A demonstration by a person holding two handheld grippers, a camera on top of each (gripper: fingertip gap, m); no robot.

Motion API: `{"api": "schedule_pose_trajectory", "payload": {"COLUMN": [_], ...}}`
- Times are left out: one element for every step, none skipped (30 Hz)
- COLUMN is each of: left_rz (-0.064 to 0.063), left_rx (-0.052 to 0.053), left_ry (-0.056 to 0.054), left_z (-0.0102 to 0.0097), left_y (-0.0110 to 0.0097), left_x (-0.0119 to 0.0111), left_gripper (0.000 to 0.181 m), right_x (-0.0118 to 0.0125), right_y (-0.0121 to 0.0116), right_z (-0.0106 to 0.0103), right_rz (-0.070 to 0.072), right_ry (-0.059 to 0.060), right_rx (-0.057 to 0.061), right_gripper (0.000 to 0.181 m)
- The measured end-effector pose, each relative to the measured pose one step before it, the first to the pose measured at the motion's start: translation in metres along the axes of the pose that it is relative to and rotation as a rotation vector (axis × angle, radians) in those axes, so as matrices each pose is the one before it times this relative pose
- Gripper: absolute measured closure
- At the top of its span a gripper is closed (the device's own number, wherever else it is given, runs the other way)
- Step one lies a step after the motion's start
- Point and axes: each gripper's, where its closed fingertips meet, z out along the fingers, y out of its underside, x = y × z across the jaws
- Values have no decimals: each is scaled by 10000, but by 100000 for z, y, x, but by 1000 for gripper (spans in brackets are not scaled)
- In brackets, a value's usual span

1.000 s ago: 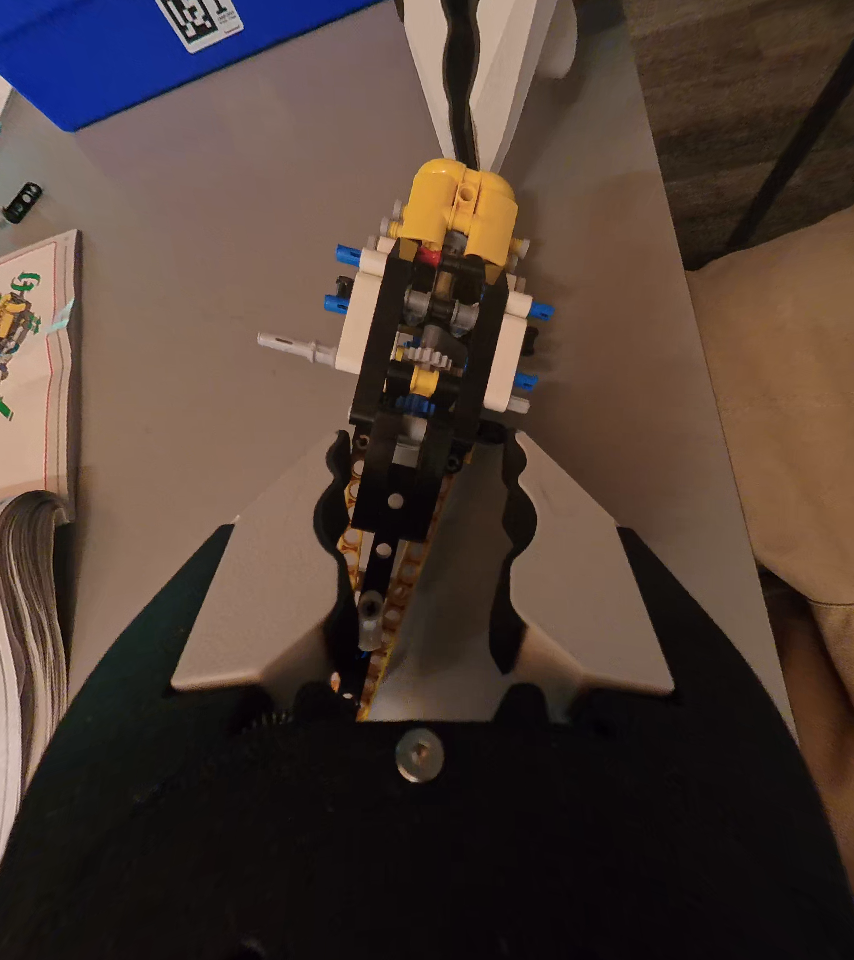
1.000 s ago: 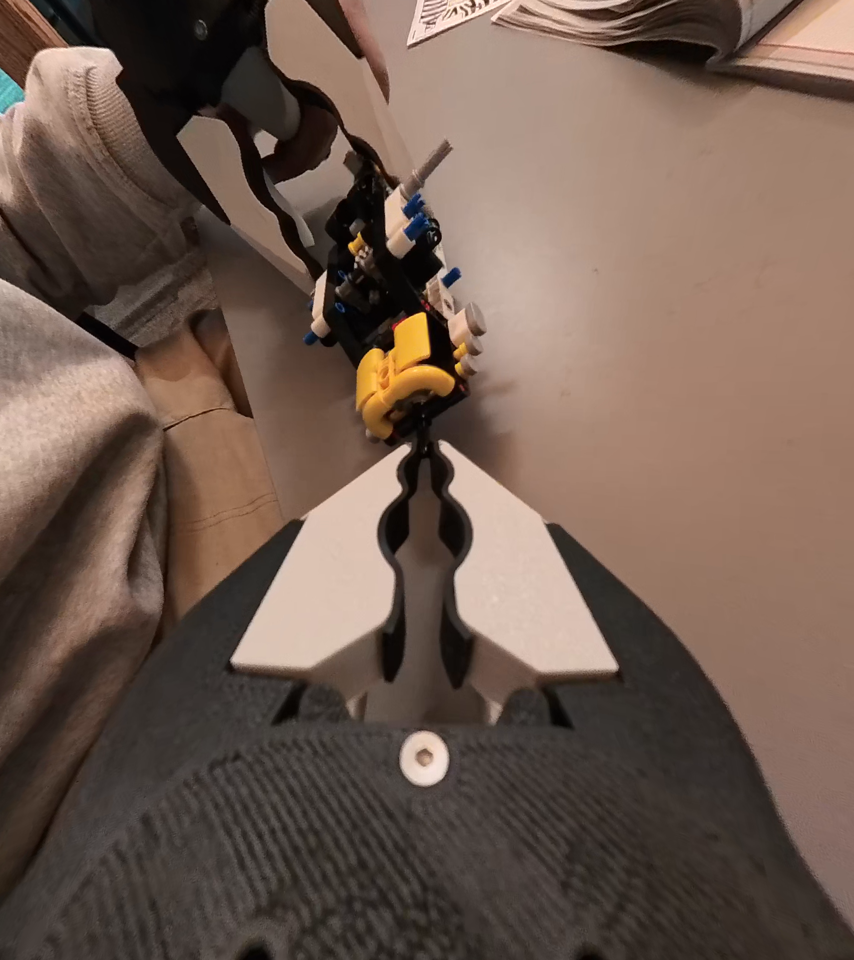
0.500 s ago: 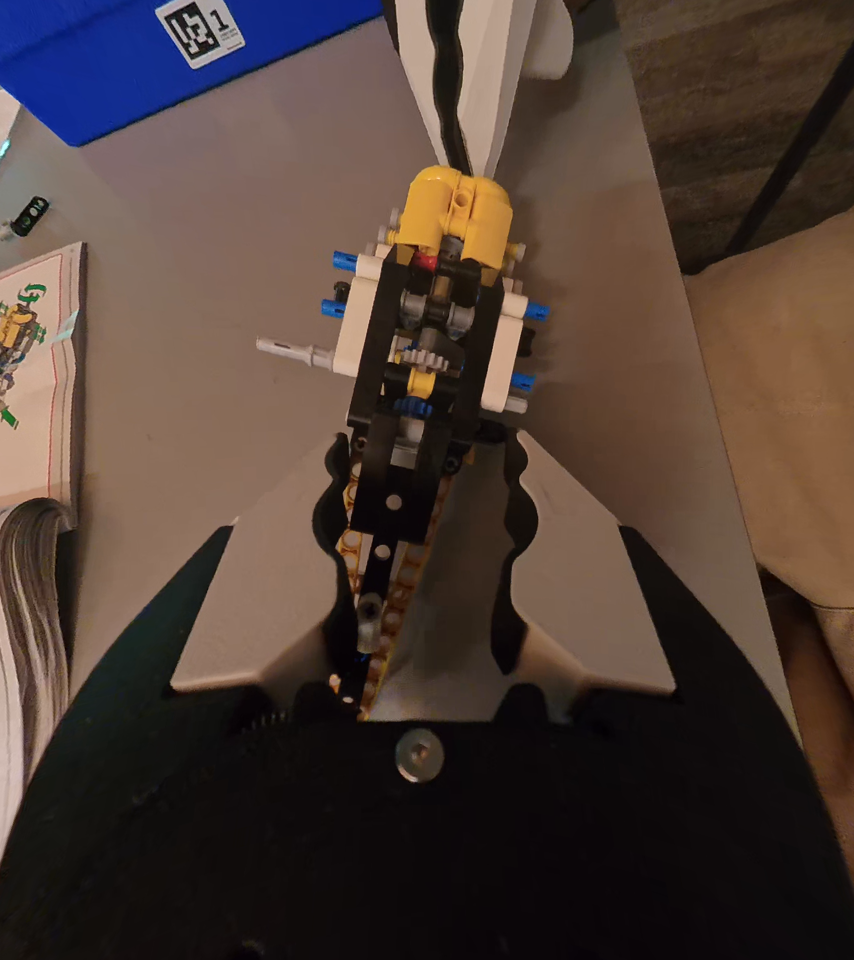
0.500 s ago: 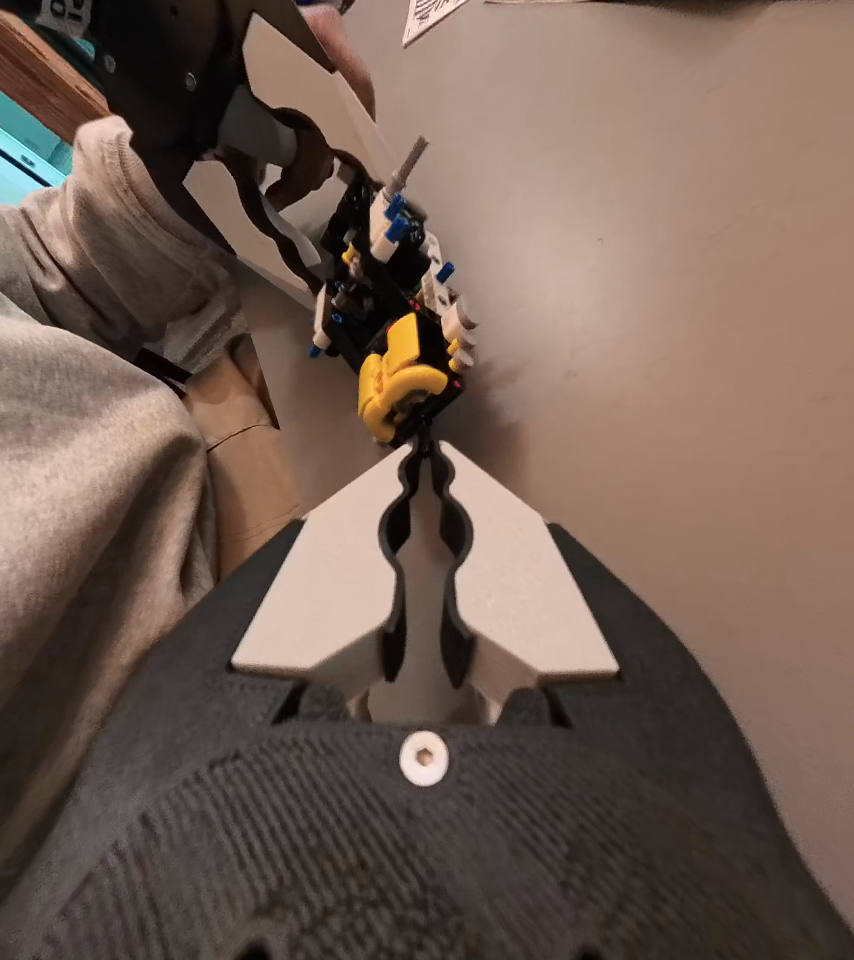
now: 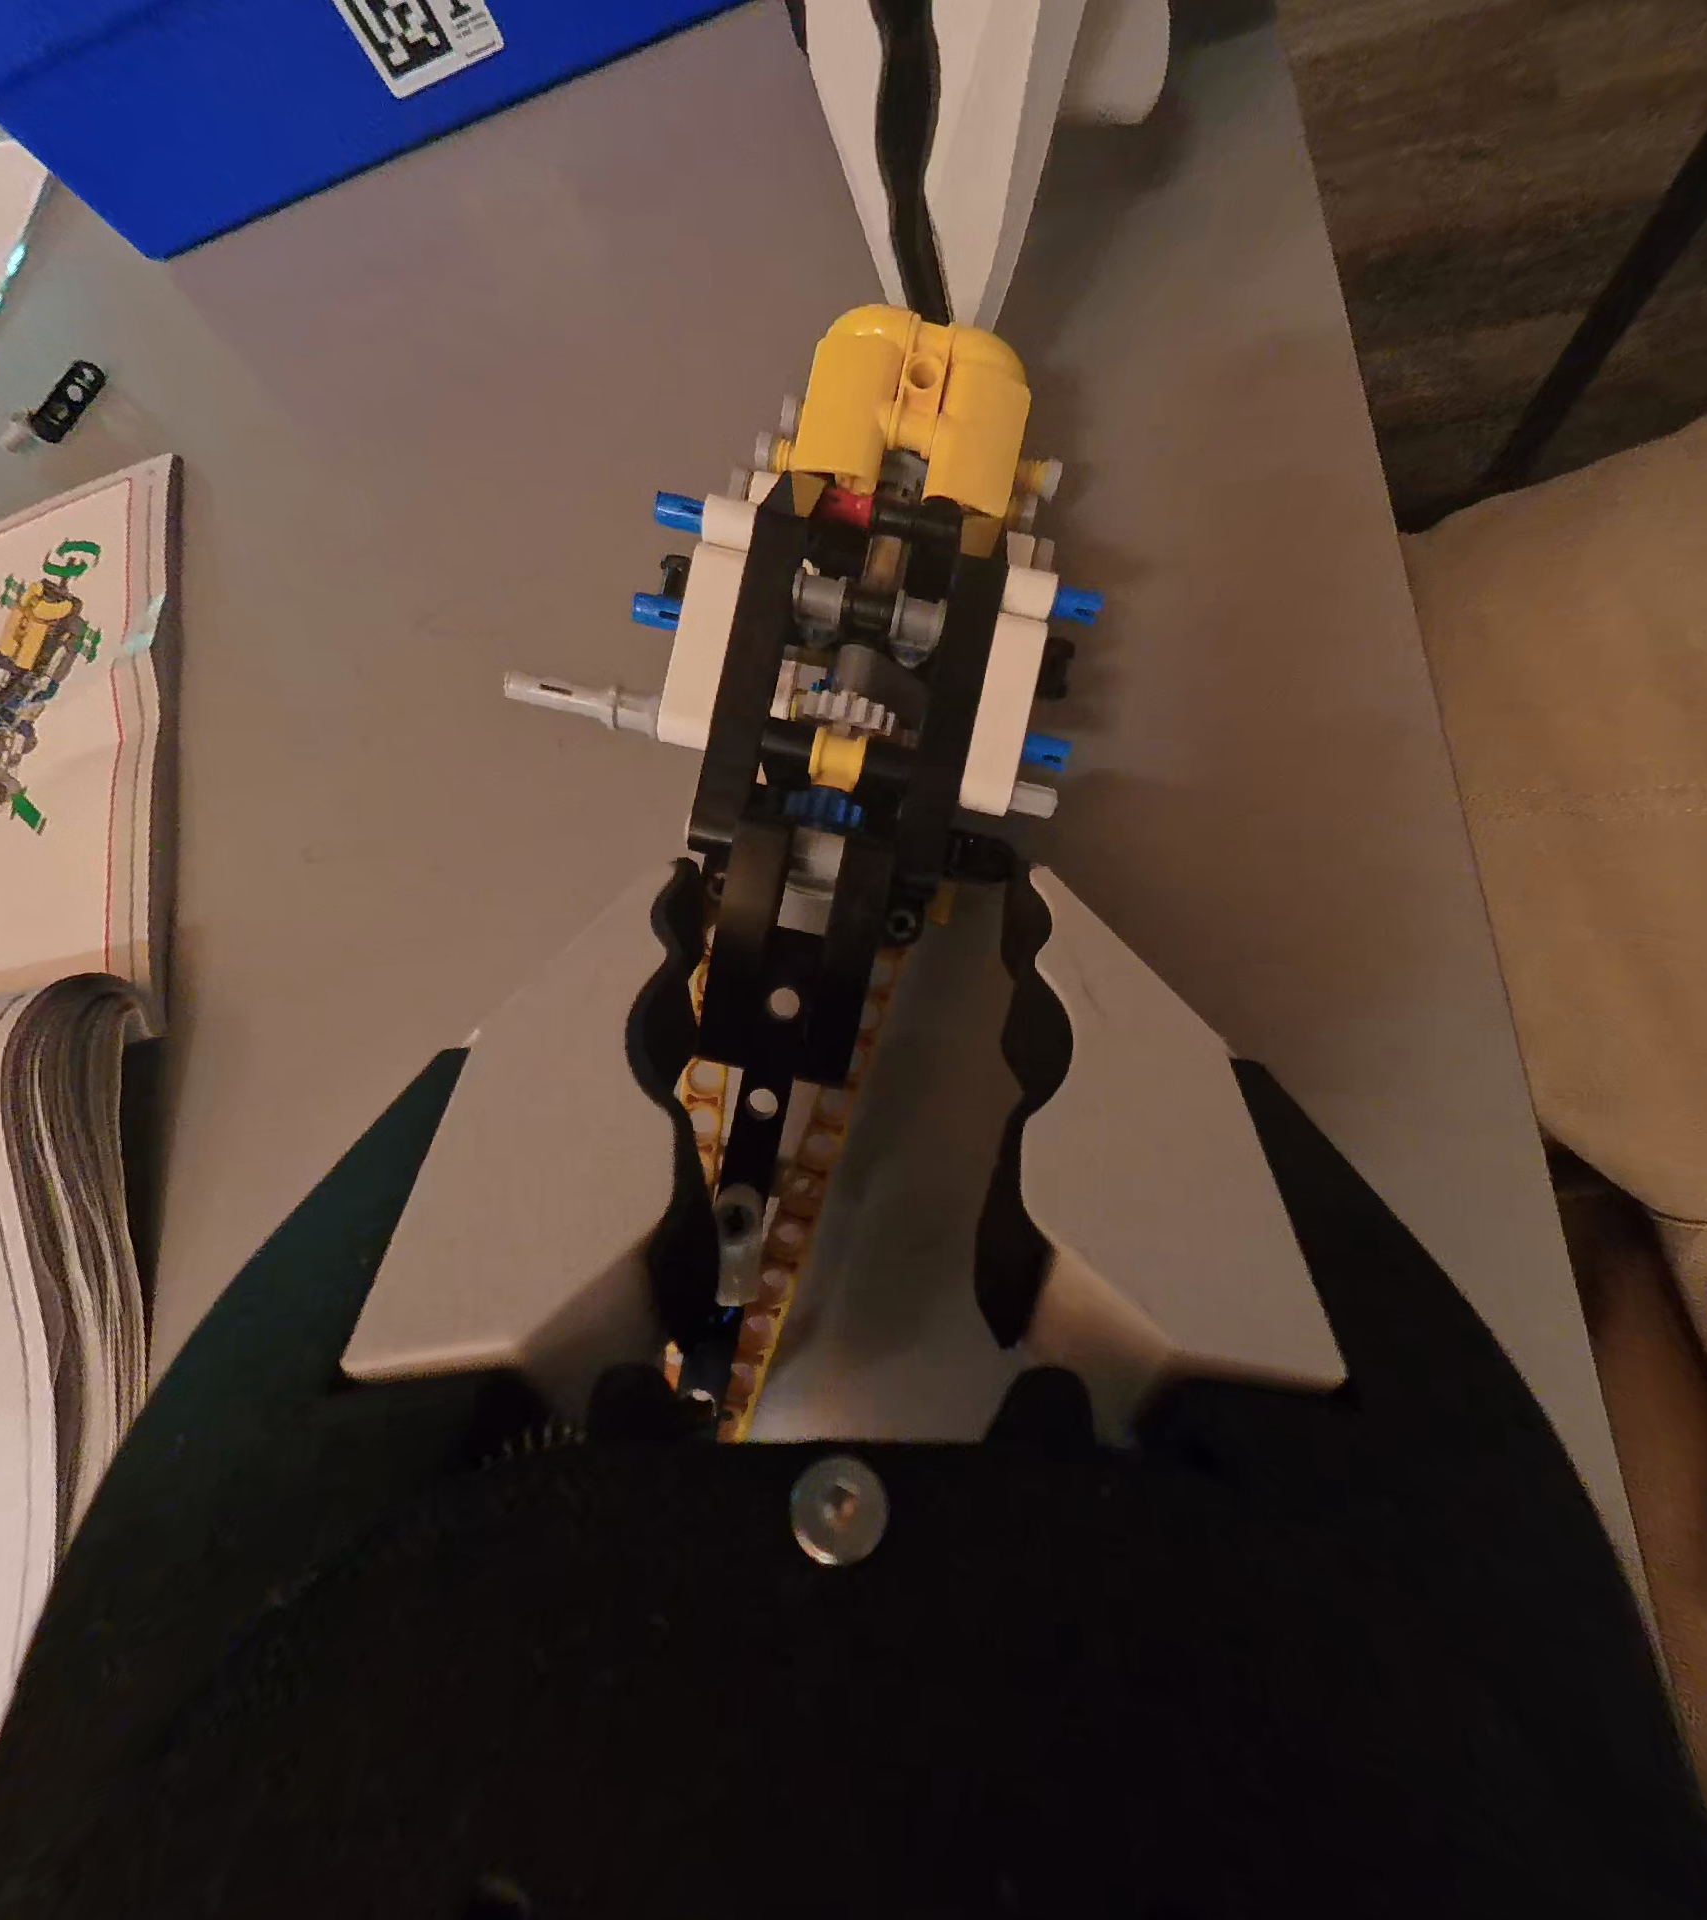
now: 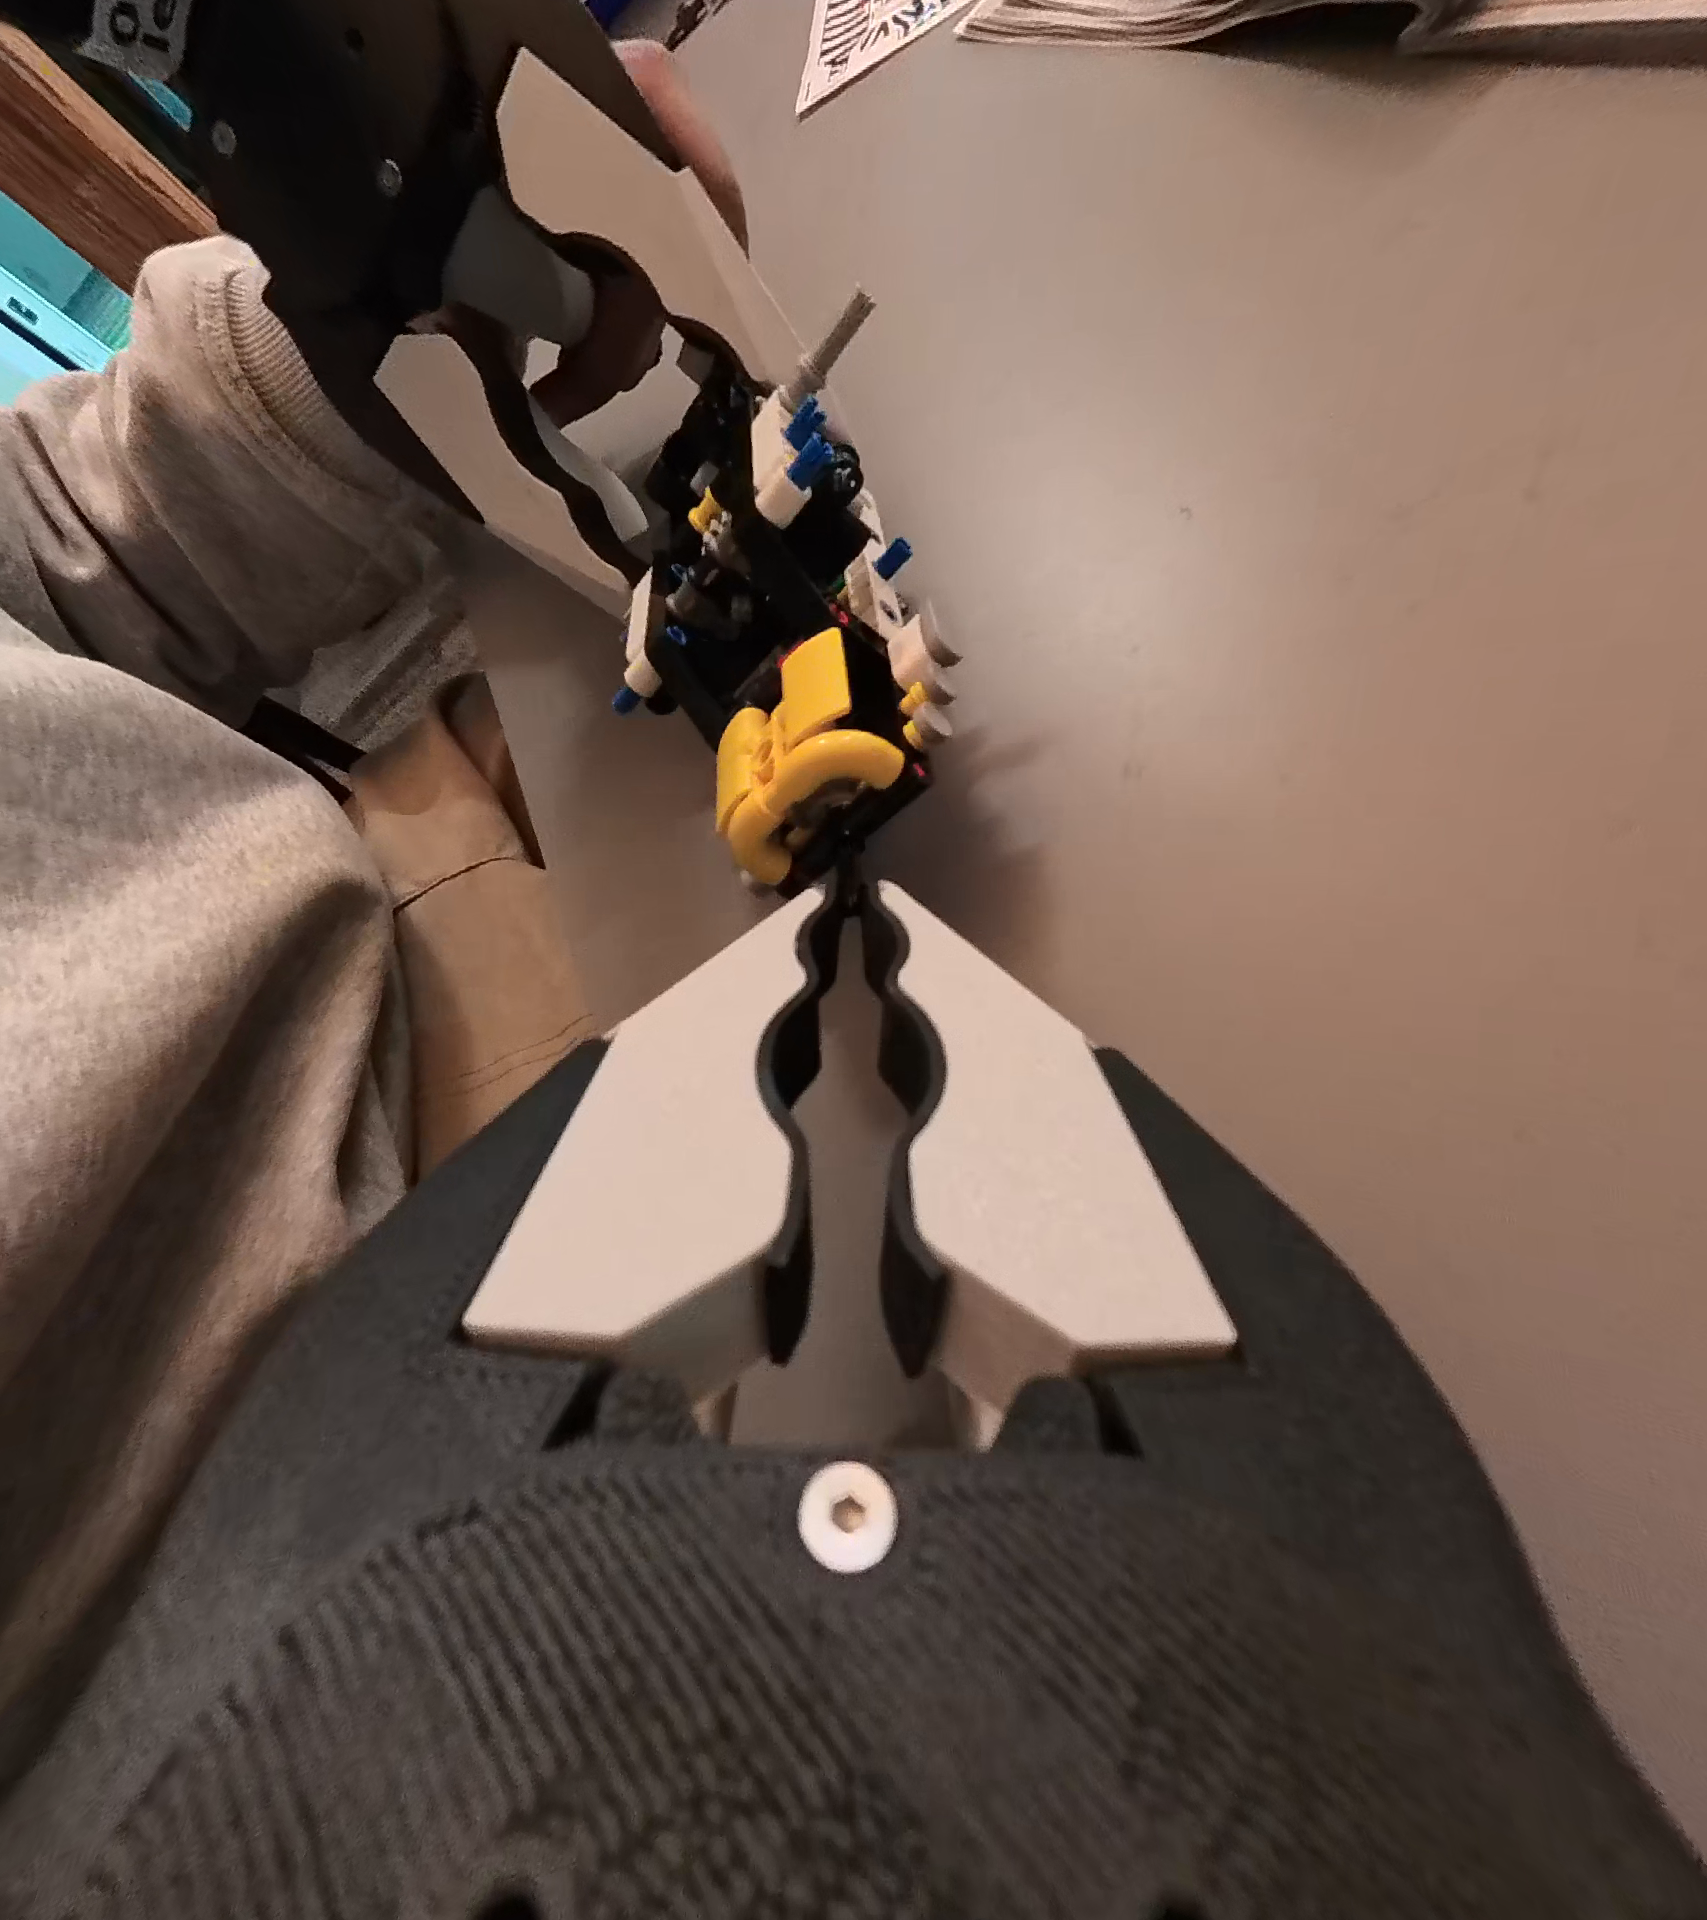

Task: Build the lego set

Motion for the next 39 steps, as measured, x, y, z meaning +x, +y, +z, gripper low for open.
{"api": "schedule_pose_trajectory", "payload": {"left_rz": [39, 75, 117, 143, 166, 174, 157, 160, 177, 158, 172, 229, 165, -24, -106, -136, -98, -85, -72, -94, -116, -151, -148, -141, -175, -157, -99, -78, -73, -61, -34, -24, -14, 24, 49, 11, -5, 30, 0], "left_rx": [-20, -26, -39, -60, -60, -38, 6, -21, -101, -127, -80, -56, 62, -53, -39, 32, 48, 74, 93, 81, 30, 50, 69, 60, 46, 22, -8, 3, 13, 28, 29, 51, 71, 27, -5, -80, -107, -31, -3], "left_ry": [-29, -52, -80, -98, -141, -196, -260, -280, -248, -235, -137, -109, 17, 69, 114, 128, 90, 52, 54, 51, 52, 58, 59, 45, 37, 53, 24, -70, -122, -62, 12, 10, -7, -31, -28, 25, -30, -18, 26], "left_z": [13, 6, 20, 29, 23, 10, -3, -25, -27, -55, -45, -14, -84, 6, 14, 10, 13, 26, 3, 11, 32, 30, 20, 31, 45, 5, -16, -1, 8, -15, -59, -46, -16, -3, 0, 15, 41, 17, 5], "left_y": [1, -11, -15, -24, -32, -31, -52, -29, 63, 75, 68, 78, -113, 45, 54, -30, -19, -34, -53, -34, 17, -2, -5, 39, 41, 56, 78, 96, 103, 87, 92, 53, 25, 30, 61, 175, 178, 105, 88], "left_x": [-16, 1, 14, 44, 93, 143, 183, 224, 245, 179, 215, 127, 146, -17, -113, -97, -83, -54, -22, -45, -69, -88, -76, -90, -101, -80, -97, -175, -240, -171, -75, -98, -132, -183, -216, -205, -315, -272, -206], "left_gripper": [123, 123, 123, 123, 123, 122, 122, 121, 120, 119, 119, 118, 119, 120, 120, 121, 122, 122, 122, 122, 122, 123, 123, 122, 122, 122, 122, 122, 121, 121, 120, 120, 120, 120, 119, 118, 116, 115, 115], "right_x": [-41, -39, -45, -90, -144, -213, -246, -338, -477, -509, -323, -94, 49, 93, 166, 222, 206, 167, 157, 105, 99, 115, 92, 90, 127, 133, 123, 123, 122, 58, 106, 168, 142, 173, 198, 220, 268, 294, 281], "right_y": [57, 63, 76, 102, 141, 187, 211, 187, 148, 190, 306, 290, 127, -9, -81, -95, -91, -99, -66, -96, -178, -190, -203, -211, -241, -268, -228, -158, -122, -148, -186, -218, -233, -201, -212, -257, -254, -224, -191], "right_z": [4, -1, -18, -34, -35, -17, 23, 39, 77, 166, 250, 222, 96, 18, -22, -28, -48, -45, -41, -30, -56, -39, -47, -23, -37, -9, 44, 106, 151, 141, 102, 88, 97, 115, 102, 106, 109, 107, 107], "right_rz": [-41, -49, -74, -123, -209, -273, -259, -225, -166, -107, -102, -161, -240, -209, -43, 99, 167, 200, 223, 228, 237, 238, 217, 168, 130, 135, 169, 211, 245, 228, 205, 226, 252, 300, 324, 316, 341, 370, 406], "right_ry": [-32, -29, -26, -13, 9, 33, 82, 60, -17, -35, 91, 236, 285, 226, 160, 93, 29, -35, -69, -118, -129, -126, -134, -106, -59, -54, -75, -89, -110, -155, -125, -99, -126, -134, -132, -131, -108, -103, -119], "right_rx": [0, 34, 53, 44, 37, 15, -1, 27, 49, 24, -45, -101, -66, 1, 51, 54, 60, 61, 33, 47, 89, 95, 96, 103, 111, 114, 90, 37, 9, 21, 49, 60, 57, 33, 20, 34, 12, -16, -33], "right_gripper": [179, 179, 179, 179, 179, 179, 179, 179, 179, 179, 179, 179, 179, 179, 179, 179, 179, 179, 179, 179, 179, 179, 179, 179, 179, 179, 179, 179, 179, 179, 179, 179, 179, 179, 179, 179, 179, 179, 179]}}
